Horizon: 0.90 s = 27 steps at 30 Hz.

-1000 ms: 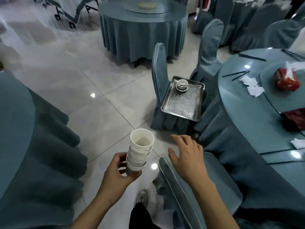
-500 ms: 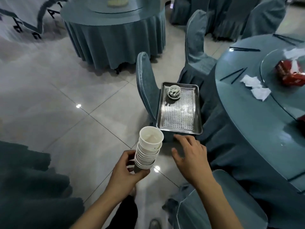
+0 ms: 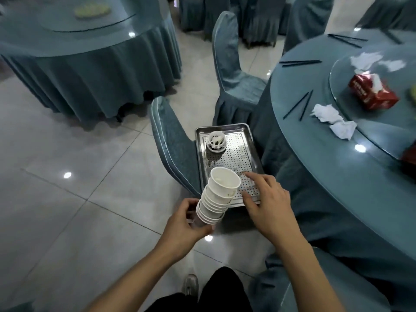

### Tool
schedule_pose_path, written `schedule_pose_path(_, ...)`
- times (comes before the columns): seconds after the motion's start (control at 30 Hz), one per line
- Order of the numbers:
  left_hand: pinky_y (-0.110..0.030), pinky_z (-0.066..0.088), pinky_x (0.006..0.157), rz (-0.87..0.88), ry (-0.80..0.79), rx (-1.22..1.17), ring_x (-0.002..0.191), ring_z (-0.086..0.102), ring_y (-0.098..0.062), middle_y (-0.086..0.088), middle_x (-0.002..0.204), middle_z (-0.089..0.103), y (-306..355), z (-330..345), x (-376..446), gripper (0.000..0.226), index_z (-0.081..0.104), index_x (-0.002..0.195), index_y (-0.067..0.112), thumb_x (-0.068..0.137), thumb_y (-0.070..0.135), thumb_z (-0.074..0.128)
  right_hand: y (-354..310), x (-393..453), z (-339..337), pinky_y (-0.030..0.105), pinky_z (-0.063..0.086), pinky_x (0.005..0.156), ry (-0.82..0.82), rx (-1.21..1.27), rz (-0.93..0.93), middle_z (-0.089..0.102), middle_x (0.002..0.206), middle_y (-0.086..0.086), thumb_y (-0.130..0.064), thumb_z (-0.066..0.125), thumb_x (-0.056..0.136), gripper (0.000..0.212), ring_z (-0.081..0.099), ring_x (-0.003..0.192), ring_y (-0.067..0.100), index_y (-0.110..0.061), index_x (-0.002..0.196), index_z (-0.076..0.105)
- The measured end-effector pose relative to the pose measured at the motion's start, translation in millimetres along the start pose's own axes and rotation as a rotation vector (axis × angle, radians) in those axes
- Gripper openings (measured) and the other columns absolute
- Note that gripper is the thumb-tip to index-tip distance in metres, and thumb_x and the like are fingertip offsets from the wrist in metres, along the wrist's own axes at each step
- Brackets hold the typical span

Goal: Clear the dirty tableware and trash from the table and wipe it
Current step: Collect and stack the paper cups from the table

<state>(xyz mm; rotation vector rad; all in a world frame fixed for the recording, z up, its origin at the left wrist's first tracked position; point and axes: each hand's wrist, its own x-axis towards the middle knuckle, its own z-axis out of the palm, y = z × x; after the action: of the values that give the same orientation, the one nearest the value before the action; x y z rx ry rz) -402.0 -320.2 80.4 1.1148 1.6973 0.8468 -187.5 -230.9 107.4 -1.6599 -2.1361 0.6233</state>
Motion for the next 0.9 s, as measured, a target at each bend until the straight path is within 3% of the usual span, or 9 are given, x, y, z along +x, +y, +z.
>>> schedule_pose_path(0.13,-0.044,0.058,0.088,-0.034,-0.057,0.016,0.099,0.064,-0.008,0.016,0.111,0.069,-4,9,51,0.066,0.059,0.118,0.033,0.06,0.041,0.089,15,38,0,0.042,0.035,0.113,-0.094,0.118,0.002,0.041,0.141,-0.019,-0.031,0.061,0.096,0.057,0.042,0.132,0.008,-0.048,0.145,0.036)
schedule_pose_path(0.23,-0.043,0.058,0.087,-0.085,-0.054,0.037,0.099,0.064,-0.01,0.013,0.11,0.069,-8,21,94,0.066,0.06,0.115,0.032,0.057,0.043,0.088,30,73,2,0.032,0.036,0.114,-0.123,0.256,-0.02,0.039,0.142,-0.025,-0.021,0.064,0.096,0.062,0.04,0.133,0.0,-0.047,0.145,0.036)
schedule_pose_path(0.37,-0.037,0.058,0.081,-0.165,-0.007,0.035,0.094,0.063,-0.005,0.016,0.105,0.068,-7,48,156,0.061,0.061,0.111,0.035,0.057,0.043,0.089,61,130,15,0.027,0.033,0.115,-0.19,0.352,-0.105,0.041,0.145,-0.024,-0.008,0.065,0.093,0.062,0.038,0.139,0.0,-0.036,0.145,0.045)
schedule_pose_path(0.43,-0.025,0.053,0.08,-0.2,0.02,0.016,0.093,0.062,0.0,0.015,0.105,0.068,-4,64,184,0.058,0.061,0.112,0.033,0.063,0.036,0.091,83,162,27,0.026,0.03,0.117,-0.272,0.321,-0.103,0.04,0.148,-0.024,-0.01,0.064,0.093,0.061,0.033,0.14,-0.004,-0.036,0.145,0.045)
schedule_pose_path(0.53,-0.01,0.045,0.076,-0.256,0.049,-0.016,0.094,0.06,0.007,0.011,0.11,0.068,-1,87,227,0.058,0.06,0.117,0.028,0.069,0.024,0.092,116,209,44,0.03,0.036,0.114,-0.371,0.265,-0.107,0.047,0.143,-0.02,-0.016,0.063,0.09,0.062,0.041,0.133,-0.003,-0.035,0.146,0.044)
schedule_pose_path(0.63,-0.023,0.054,0.084,-0.287,0.087,-0.019,0.095,0.062,0.004,0.015,0.11,0.067,0,104,275,0.063,0.059,0.115,0.034,0.062,0.037,0.091,143,256,54,0.022,0.038,0.11,-0.446,0.271,-0.094,0.047,0.143,-0.02,-0.013,0.063,0.09,0.066,0.041,0.131,-0.007,-0.036,0.148,0.04)
schedule_pose_path(0.73,-0.04,0.058,0.087,-0.317,0.114,-0.011,0.098,0.066,-0.007,0.013,0.109,0.067,-7,121,325,0.062,0.058,0.112,0.038,0.057,0.045,0.086,166,299,64,0.028,0.037,0.113,-0.478,0.251,-0.082,0.043,0.146,-0.024,-0.015,0.064,0.09,0.069,0.039,0.134,-0.006,-0.037,0.15,0.038)
schedule_pose_path(0.9,-0.041,0.059,0.078,-0.272,0.125,0.107,0.095,0.063,-0.008,0.014,0.108,0.065,-22,144,414,0.058,0.056,0.113,0.042,0.061,0.046,0.082,203,368,96,0.037,0.033,0.116,-0.46,0.091,0.047,0.031,0.151,-0.018,-0.033,0.061,0.095,0.064,0.035,0.136,0.009,-0.041,0.151,0.033)
